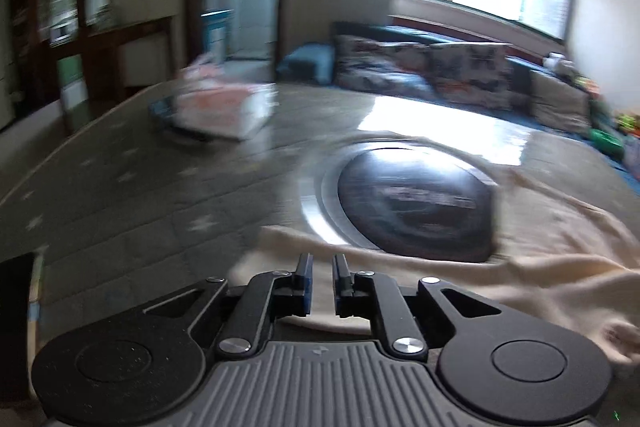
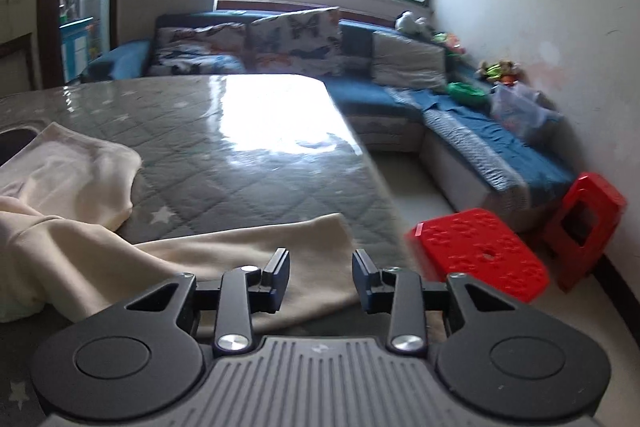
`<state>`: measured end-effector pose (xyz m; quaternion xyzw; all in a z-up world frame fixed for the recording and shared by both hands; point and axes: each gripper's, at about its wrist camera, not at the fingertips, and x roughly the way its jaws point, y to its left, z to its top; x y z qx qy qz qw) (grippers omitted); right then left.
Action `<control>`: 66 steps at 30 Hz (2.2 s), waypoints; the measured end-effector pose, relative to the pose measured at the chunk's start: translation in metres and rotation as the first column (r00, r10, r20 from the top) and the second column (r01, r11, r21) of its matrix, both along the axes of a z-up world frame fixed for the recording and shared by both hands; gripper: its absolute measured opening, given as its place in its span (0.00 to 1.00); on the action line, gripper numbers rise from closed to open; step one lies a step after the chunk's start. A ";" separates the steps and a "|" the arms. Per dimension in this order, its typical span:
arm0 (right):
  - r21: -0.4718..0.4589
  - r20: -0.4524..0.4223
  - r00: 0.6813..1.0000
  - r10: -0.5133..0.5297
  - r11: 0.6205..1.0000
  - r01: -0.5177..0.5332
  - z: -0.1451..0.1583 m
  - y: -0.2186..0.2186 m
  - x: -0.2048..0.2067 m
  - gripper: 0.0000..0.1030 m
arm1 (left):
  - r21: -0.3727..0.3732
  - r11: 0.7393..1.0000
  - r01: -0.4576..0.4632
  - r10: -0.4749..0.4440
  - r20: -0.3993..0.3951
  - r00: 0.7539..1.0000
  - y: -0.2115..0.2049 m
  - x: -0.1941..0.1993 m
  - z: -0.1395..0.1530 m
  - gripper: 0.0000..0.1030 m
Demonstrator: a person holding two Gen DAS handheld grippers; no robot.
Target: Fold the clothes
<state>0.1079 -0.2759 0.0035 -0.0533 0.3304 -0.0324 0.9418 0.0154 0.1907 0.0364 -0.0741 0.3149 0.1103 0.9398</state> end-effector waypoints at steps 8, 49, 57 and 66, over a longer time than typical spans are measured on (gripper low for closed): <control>0.091 -0.088 0.996 0.036 0.996 -0.028 -0.021 0.000 0.024 0.37 | -0.022 0.919 0.394 -0.394 -0.015 0.919 -0.095 0.012 -0.004 0.12; 0.191 -0.240 0.538 0.808 0.582 -0.790 0.012 0.184 -0.060 0.37 | -0.124 0.669 0.733 -0.743 -0.134 0.655 -0.163 0.009 -0.038 0.15; 0.170 -0.111 0.666 0.738 0.674 -0.719 0.054 0.153 -0.023 0.36 | -0.127 0.681 0.721 -0.732 -0.121 0.670 -0.154 0.024 -0.029 0.22; 0.182 -0.119 0.864 0.489 0.866 -0.466 0.043 0.109 0.085 0.36 | -0.070 0.768 0.636 -0.640 -0.059 0.766 -0.131 0.050 -0.011 0.37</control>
